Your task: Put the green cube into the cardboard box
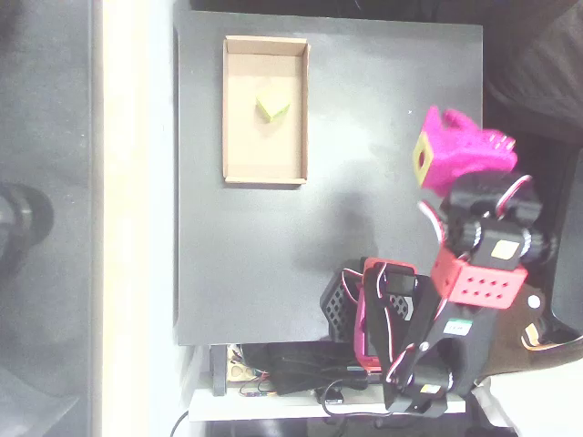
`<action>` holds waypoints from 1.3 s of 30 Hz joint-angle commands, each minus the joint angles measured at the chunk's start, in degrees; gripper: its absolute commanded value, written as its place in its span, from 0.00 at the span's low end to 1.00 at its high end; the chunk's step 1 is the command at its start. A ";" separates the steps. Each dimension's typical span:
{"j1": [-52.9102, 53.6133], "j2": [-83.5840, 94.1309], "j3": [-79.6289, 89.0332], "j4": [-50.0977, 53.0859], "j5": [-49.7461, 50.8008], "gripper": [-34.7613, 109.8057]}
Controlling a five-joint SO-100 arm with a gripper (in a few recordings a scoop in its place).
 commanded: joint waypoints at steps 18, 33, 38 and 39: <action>-1.05 34.98 53.17 -0.35 0.00 0.27; -6.33 40.52 64.60 0.35 0.00 0.27; -6.33 40.52 64.86 0.35 0.62 0.27; -6.33 40.52 64.86 0.35 0.62 0.27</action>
